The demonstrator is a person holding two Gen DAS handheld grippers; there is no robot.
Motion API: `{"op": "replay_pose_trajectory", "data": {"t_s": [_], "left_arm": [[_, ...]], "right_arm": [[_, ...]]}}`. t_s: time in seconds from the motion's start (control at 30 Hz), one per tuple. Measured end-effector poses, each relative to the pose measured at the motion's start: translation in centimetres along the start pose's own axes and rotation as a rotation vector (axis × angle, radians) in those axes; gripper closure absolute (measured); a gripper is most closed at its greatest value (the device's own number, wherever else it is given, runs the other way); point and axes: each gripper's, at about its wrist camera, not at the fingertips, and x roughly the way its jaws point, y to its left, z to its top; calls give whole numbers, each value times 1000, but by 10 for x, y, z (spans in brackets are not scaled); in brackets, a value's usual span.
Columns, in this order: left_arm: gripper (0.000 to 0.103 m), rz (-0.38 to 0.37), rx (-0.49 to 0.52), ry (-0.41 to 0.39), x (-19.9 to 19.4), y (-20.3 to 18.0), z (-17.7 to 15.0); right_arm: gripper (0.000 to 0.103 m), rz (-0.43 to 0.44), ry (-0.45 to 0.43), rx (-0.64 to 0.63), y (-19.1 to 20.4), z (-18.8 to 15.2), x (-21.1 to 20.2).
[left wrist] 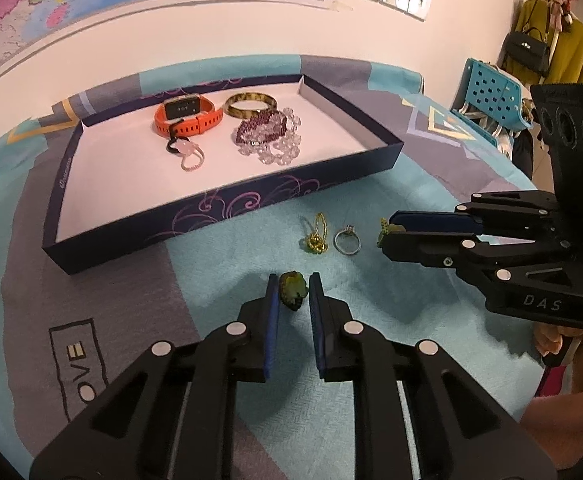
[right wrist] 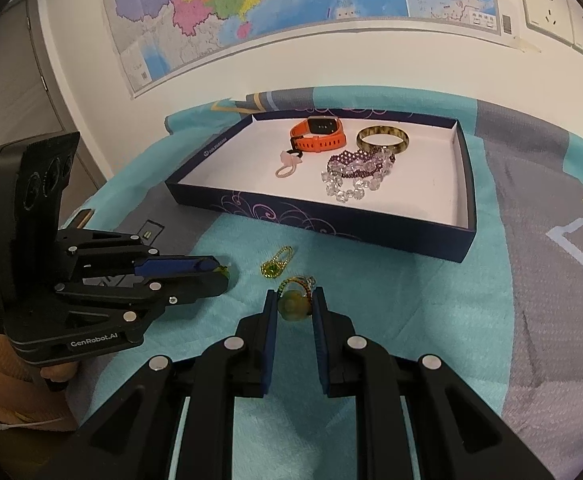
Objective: Organize jewelry
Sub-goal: 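Lower the right gripper onto the amber pendant ring and close it, then carry the amber pendant ring with the right gripper while the left gripper carries the green ring into the box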
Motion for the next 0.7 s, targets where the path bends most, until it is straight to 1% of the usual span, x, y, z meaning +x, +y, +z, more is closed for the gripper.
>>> {"op": "replay_pose_trajectory", "data": {"t_s": [0.33,0.7], "left_arm": [[88,7,-14,-62,-21,4,10],[88,22,-21,-89,-29,7,16]], "right_arm": [[87,15,-36,8,-1,10,-5],[87,30,-53,4,3,18,-3]]}}
